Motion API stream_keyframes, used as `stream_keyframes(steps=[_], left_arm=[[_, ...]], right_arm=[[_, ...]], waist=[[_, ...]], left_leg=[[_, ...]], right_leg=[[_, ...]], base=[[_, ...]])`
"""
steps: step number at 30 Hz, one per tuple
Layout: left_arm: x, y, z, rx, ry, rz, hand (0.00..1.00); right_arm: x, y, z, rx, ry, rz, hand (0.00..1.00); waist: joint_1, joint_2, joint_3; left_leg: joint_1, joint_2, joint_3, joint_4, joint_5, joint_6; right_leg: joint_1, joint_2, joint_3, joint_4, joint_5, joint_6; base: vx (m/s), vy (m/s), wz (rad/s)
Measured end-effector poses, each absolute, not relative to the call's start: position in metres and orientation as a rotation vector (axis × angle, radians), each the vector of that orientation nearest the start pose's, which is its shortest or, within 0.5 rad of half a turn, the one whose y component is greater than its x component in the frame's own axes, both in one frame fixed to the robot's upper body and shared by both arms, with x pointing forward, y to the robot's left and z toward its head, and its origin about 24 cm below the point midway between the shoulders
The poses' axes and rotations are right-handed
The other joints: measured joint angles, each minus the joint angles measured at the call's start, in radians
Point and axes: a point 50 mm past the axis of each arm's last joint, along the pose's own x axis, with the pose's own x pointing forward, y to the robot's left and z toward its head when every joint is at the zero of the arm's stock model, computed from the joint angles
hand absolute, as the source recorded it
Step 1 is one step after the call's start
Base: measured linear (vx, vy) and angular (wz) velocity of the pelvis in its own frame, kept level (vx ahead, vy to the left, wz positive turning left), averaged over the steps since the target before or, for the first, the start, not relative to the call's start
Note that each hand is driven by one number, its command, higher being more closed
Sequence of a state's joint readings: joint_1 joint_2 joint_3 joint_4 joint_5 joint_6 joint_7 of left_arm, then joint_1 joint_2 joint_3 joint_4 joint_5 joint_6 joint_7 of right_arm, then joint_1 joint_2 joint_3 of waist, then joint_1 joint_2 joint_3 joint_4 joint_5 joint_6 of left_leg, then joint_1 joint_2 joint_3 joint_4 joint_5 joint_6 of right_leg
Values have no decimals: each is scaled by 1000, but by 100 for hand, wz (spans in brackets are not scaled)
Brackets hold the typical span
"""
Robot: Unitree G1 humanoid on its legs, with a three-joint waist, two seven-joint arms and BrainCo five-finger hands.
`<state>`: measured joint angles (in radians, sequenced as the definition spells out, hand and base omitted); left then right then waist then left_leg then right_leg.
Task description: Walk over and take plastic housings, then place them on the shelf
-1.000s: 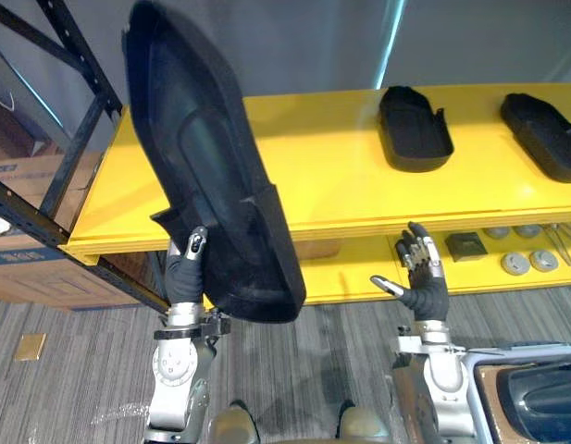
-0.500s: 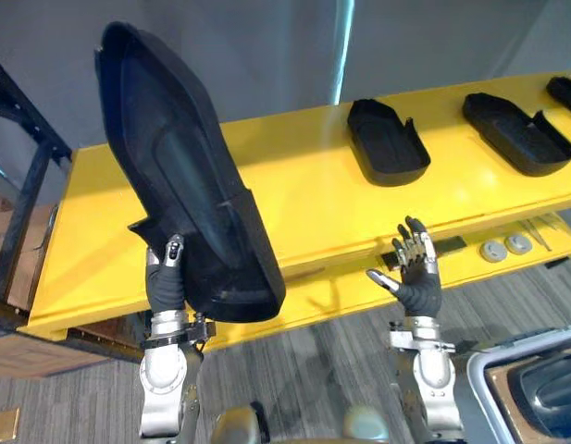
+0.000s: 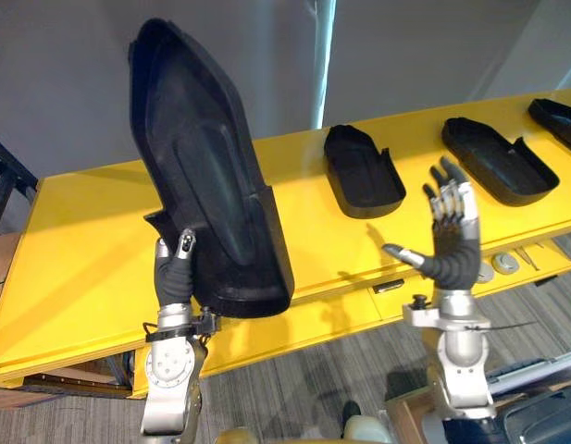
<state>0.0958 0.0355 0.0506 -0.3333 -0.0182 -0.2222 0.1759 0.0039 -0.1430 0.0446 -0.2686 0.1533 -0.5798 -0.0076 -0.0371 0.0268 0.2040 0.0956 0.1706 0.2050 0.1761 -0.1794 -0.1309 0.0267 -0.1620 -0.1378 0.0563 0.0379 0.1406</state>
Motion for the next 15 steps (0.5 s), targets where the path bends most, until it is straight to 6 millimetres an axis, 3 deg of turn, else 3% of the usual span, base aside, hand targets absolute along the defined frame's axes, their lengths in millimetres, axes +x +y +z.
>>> stream_keyframes(steps=[2,5,9,12,15], left_arm=[[228,192,121,50,-462,314,100],[245,211,123,116,-437,367,100],[283,251,111,198,-272,497,100],[298,272,96,234,-139,558,100],[311,280,90,195,-63,574,100]], right_arm=[[218,-144,150,65,-830,161,0],[216,-137,154,88,-840,231,0],[216,-132,155,84,-825,298,0],[217,-130,155,47,-800,355,0],[218,-129,160,14,-805,419,0]], waist=[[2,-1,0],[2,1,-1],[-17,4,-3],[-33,13,-3],[-37,28,6]], left_leg=[[11,-11,9,-4,0,0],[10,-14,16,-4,3,-1],[10,-21,26,-35,33,-3],[10,-20,42,-48,44,-5],[3,-25,65,-49,46,-2]], right_leg=[[24,-8,1,-42,25,6],[29,-10,3,-67,44,5],[22,-10,9,-100,73,-1],[4,-4,29,-102,87,-2],[-27,-6,60,-94,95,-1]], base=[[-80,50,-7],[-90,15,-9],[-77,-17,-8],[-36,-17,-15],[-33,10,-26]])
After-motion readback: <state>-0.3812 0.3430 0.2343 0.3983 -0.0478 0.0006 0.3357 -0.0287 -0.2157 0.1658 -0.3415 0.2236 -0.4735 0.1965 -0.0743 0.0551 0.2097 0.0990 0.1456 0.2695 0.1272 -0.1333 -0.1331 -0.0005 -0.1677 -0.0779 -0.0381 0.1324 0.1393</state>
